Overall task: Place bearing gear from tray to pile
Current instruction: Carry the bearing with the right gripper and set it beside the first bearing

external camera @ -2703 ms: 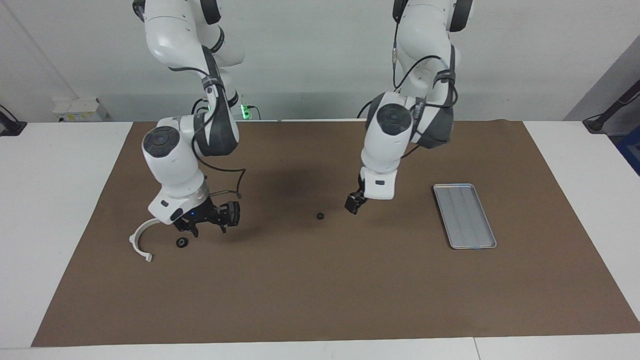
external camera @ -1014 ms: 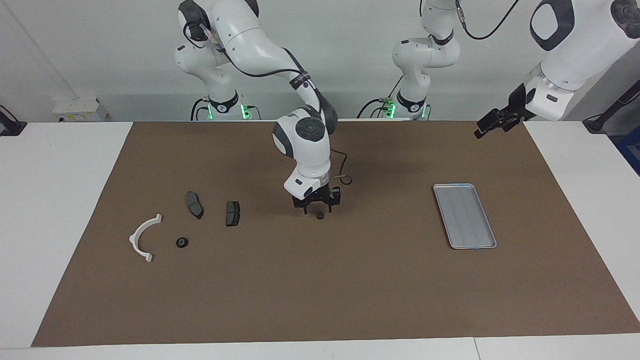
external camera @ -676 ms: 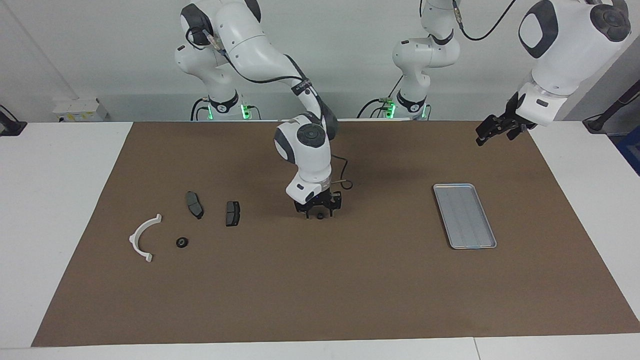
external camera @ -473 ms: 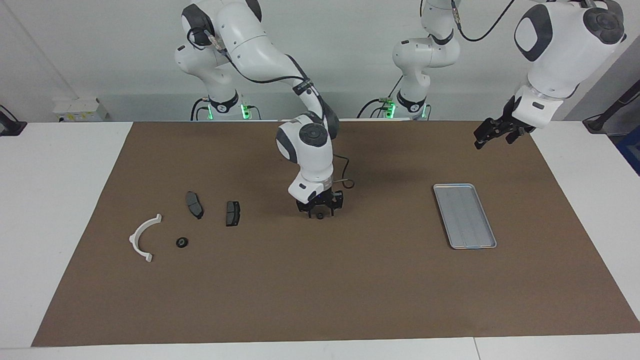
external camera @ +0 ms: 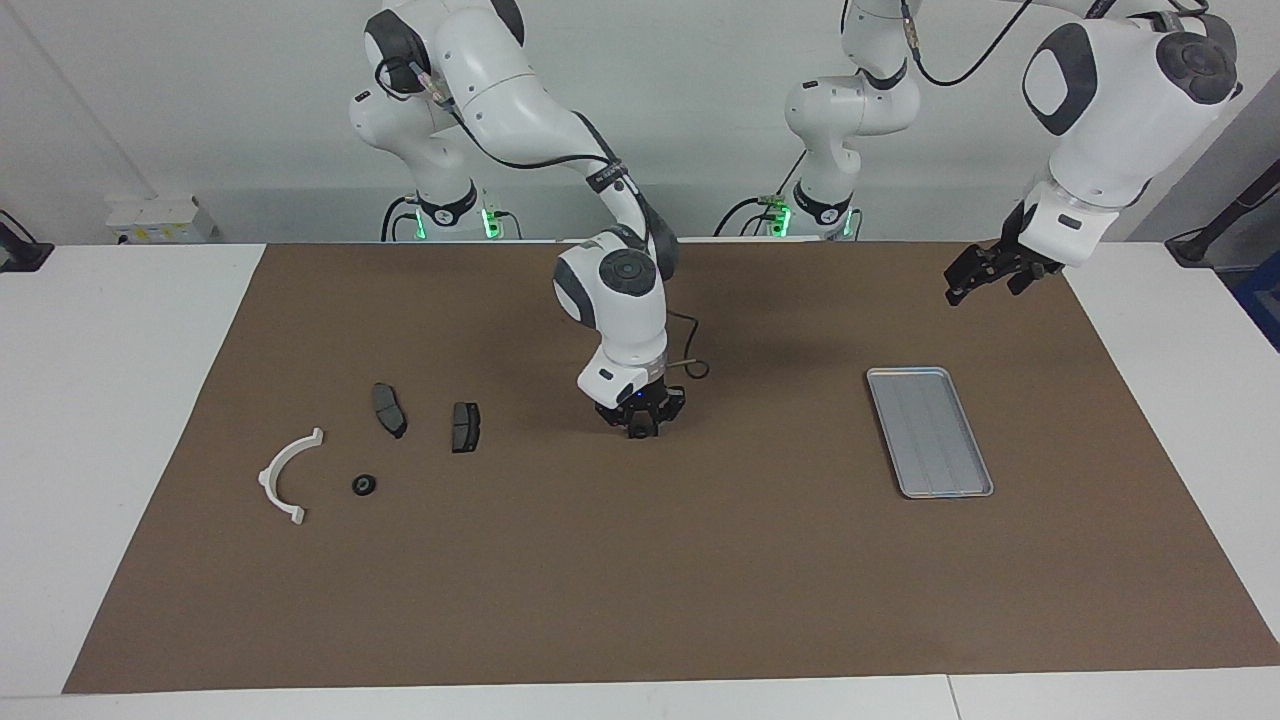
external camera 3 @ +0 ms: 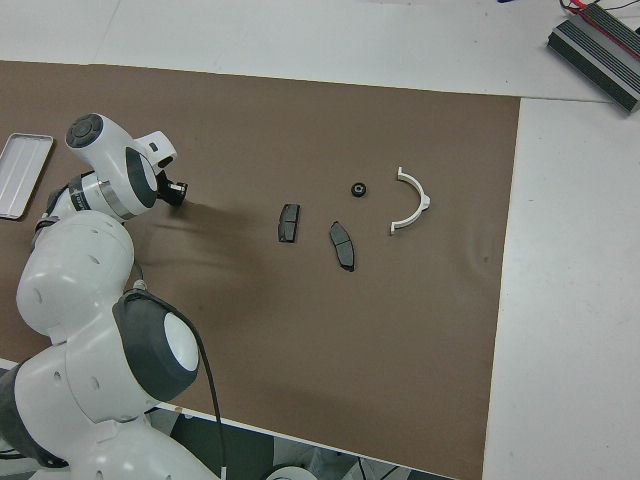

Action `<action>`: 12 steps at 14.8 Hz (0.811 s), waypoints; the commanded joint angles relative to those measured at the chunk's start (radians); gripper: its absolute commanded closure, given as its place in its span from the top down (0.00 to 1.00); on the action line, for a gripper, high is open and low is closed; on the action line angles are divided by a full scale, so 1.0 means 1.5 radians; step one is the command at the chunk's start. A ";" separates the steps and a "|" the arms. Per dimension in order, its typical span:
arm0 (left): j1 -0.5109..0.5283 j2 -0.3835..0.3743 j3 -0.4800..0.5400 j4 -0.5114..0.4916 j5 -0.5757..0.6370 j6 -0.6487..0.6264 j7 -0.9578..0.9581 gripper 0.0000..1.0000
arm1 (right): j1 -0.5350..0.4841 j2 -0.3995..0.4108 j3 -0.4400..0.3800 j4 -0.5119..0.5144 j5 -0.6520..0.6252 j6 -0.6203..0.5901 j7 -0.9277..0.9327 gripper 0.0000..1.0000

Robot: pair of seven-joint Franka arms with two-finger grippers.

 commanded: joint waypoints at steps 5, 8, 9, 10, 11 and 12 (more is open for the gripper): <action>0.010 -0.025 -0.006 -0.029 0.011 0.008 0.012 1.00 | -0.171 -0.040 -0.001 0.087 -0.011 -0.148 -0.227 0.00; 0.009 -0.024 -0.007 -0.025 0.011 0.006 0.011 1.00 | -0.259 -0.052 0.001 0.103 -0.011 -0.166 -0.351 0.00; 0.009 -0.024 -0.007 -0.026 0.011 0.008 0.012 1.00 | -0.287 -0.054 0.002 0.102 -0.008 -0.168 -0.393 0.00; 0.009 -0.024 -0.007 -0.026 0.011 0.009 0.012 1.00 | -0.308 -0.054 0.002 0.100 -0.007 -0.170 -0.419 0.00; 0.008 -0.023 -0.007 -0.024 0.011 0.011 0.013 1.00 | -0.321 -0.054 0.002 0.094 -0.007 -0.169 -0.426 0.00; 0.008 -0.023 -0.007 -0.025 0.011 0.014 0.012 1.00 | -0.327 -0.054 0.002 0.086 -0.006 -0.167 -0.427 0.00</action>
